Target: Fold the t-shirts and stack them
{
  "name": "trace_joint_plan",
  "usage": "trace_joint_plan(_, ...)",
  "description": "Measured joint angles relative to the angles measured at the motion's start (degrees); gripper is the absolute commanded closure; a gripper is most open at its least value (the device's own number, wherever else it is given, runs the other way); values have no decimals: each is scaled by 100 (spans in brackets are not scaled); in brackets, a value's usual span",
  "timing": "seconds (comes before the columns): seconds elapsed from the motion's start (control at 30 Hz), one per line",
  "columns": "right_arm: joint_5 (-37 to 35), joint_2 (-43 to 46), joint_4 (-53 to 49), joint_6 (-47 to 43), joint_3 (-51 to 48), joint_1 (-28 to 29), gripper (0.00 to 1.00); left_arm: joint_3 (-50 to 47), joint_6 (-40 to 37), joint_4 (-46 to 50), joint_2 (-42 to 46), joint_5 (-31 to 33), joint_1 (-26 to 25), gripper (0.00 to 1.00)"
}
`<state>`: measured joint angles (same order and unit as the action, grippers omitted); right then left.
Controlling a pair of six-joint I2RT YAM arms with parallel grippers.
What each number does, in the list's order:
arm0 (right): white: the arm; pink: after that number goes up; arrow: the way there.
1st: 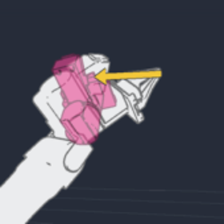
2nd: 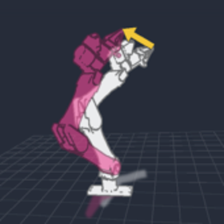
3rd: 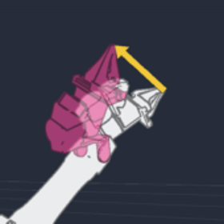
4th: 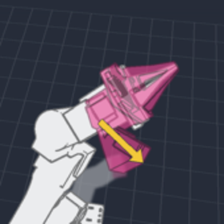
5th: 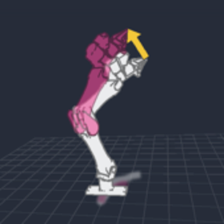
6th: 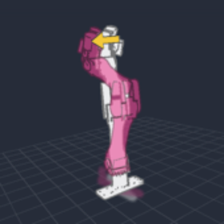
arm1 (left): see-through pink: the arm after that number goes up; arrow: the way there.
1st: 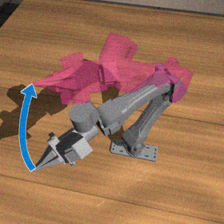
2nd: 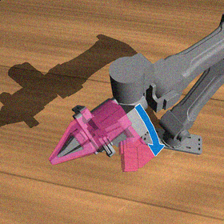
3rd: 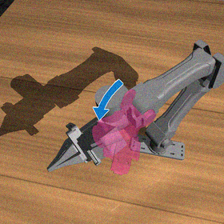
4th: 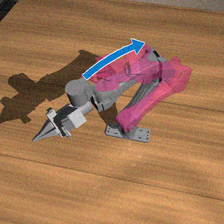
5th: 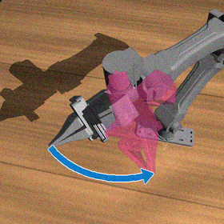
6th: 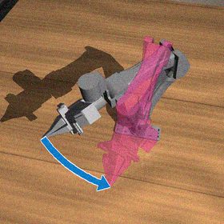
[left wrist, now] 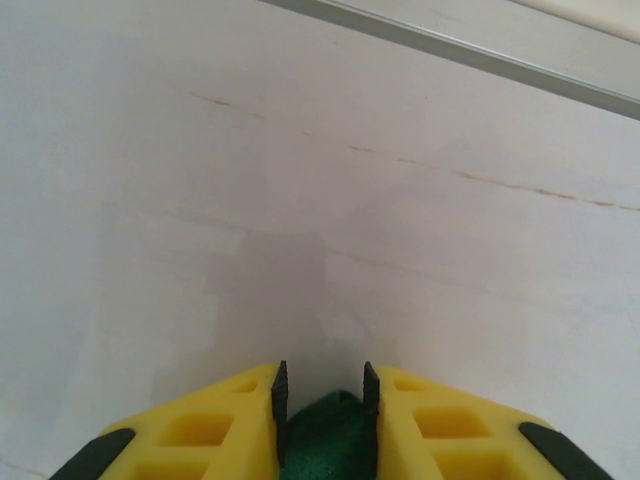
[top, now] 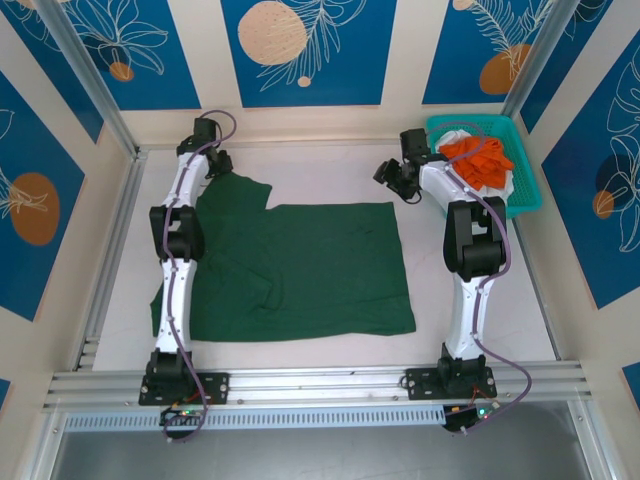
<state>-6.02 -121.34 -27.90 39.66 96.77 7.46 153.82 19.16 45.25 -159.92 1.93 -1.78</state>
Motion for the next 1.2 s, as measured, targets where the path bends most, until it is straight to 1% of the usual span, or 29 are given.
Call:
trace_joint_plan(0.1, 0, -2, 0, 24, 0, -26, 41, 0, -2, 22, 0, 4, 0, 82)
trace_joint_plan(0.3, 2, -24, 0, 85, 2, -92, 41, 0, 35, 72, 9, -17, -13, 96)
trace_joint_plan(0.4, 4, -114, -20, 85, 63, -118, 44, 0, 39, 85, 22, -46, -50, 100)
trace_joint_plan(0.53, 2, -236, -44, 101, 81, -122, 45, 0, 39, 107, 33, -63, -138, 100)
trace_joint_plan(0.63, 0, -422, -179, 114, 243, -122, 50, 0, 39, 107, 39, -83, -192, 100)
trace_joint_plan(0.73, -57, -748, -435, 125, 660, -114, 54, -2, 37, 107, 42, -90, -236, 100)
trace_joint_plan(0.87, -271, -1093, -793, 153, 1113, -74, 56, -52, 37, 105, 76, -87, -267, 100)
trace_joint_plan(1.2, -732, -1115, -1414, 385, 1154, 61, 60, -289, 28, 103, 260, -79, -286, 100)
